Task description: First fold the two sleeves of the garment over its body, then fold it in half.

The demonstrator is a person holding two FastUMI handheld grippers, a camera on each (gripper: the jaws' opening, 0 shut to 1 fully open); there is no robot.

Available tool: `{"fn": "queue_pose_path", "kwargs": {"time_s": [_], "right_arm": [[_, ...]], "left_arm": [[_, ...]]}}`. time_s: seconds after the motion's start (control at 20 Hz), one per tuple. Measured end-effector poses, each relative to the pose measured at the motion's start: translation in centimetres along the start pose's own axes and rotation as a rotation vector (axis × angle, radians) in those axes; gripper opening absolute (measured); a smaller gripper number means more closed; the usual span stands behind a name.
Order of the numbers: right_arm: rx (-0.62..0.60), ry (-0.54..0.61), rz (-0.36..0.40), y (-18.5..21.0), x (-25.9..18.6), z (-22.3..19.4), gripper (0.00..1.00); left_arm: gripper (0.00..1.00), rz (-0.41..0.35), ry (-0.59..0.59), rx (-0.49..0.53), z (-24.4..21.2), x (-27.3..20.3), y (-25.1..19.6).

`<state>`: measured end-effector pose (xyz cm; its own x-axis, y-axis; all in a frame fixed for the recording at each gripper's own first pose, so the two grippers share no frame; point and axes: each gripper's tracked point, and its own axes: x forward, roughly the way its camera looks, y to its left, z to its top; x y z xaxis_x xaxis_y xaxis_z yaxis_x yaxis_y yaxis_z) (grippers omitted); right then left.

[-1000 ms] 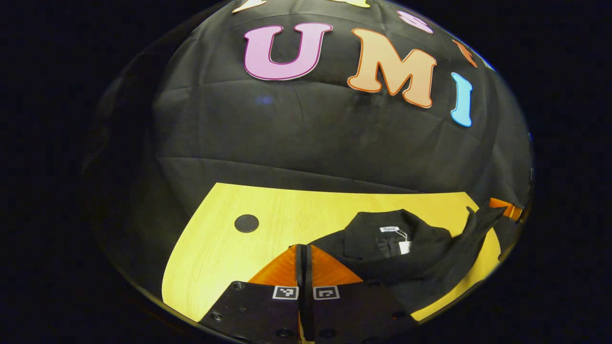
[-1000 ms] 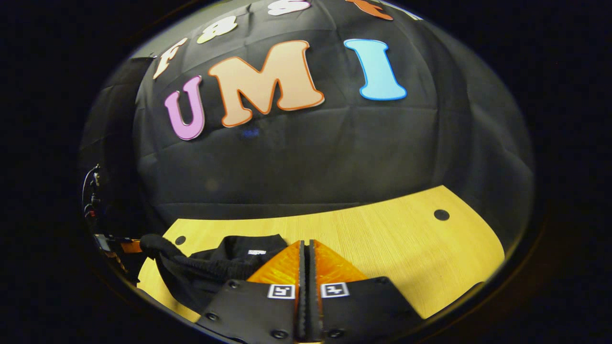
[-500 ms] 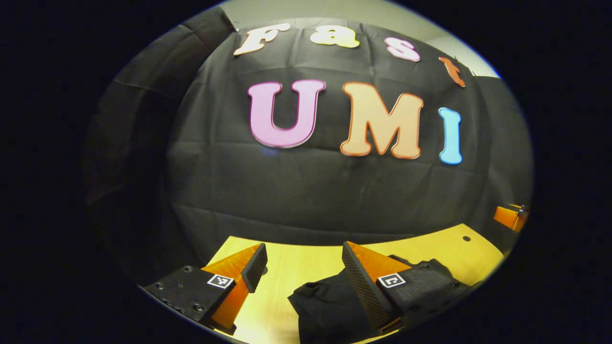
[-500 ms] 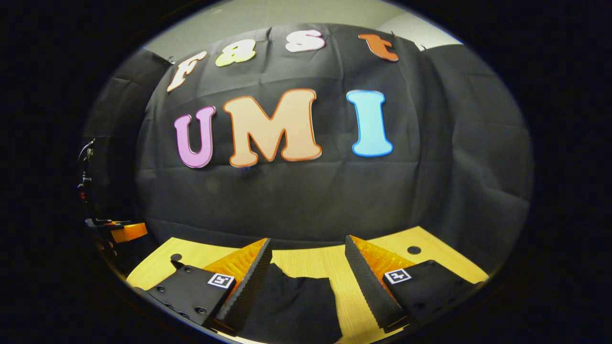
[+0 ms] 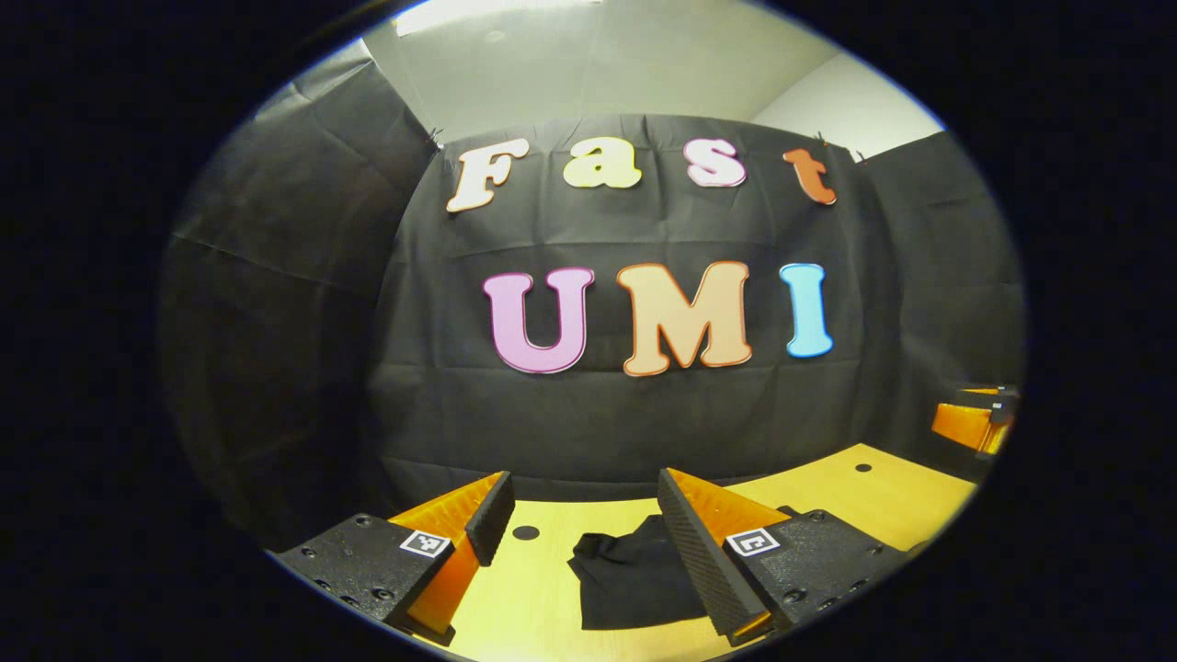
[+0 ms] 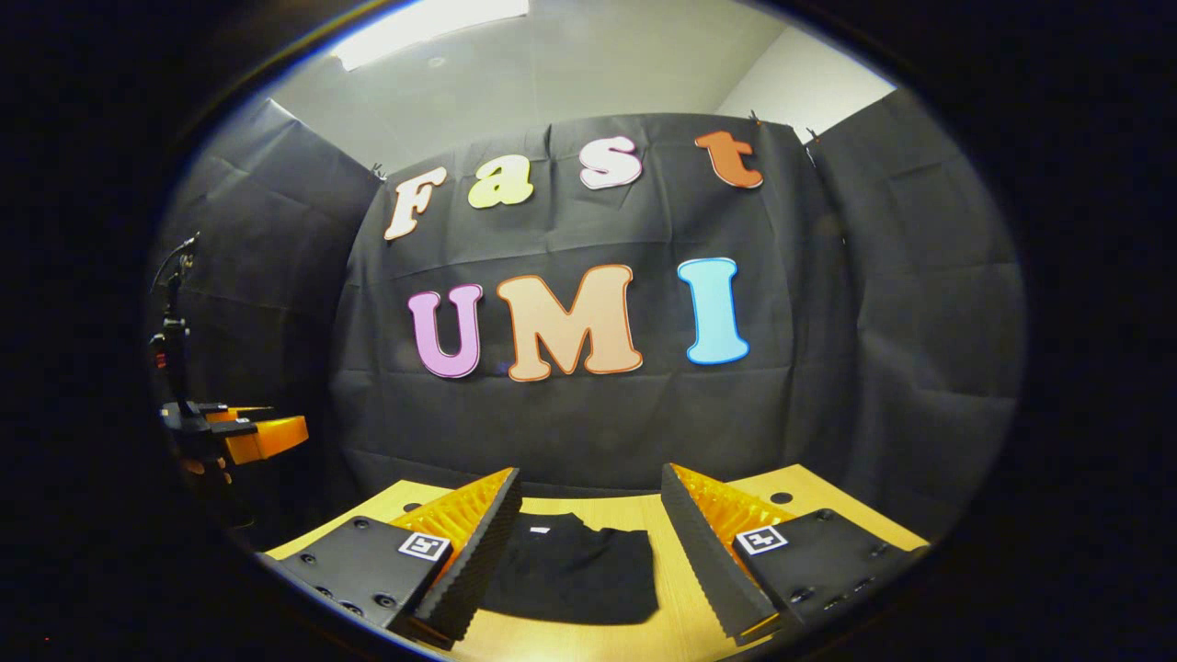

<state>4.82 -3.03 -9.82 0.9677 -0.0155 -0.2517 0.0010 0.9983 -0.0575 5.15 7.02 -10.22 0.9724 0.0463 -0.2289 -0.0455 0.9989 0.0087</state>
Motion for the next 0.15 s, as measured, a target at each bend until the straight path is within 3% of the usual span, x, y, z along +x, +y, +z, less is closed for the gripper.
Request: {"fn": "queue_pose_path", "kwargs": {"time_s": [0.05,0.15], "right_arm": [[0.000,-0.014,0.006,0.0,-2.8,0.3,0.97],[0.019,-0.023,0.016,0.2,-5.6,0.3,0.94]], "left_arm": [[0.93,0.003,-0.001,-0.010,0.3,-3.0,-0.7],[0.93,0.010,-0.005,-0.023,0.7,-5.6,-1.0]]}}
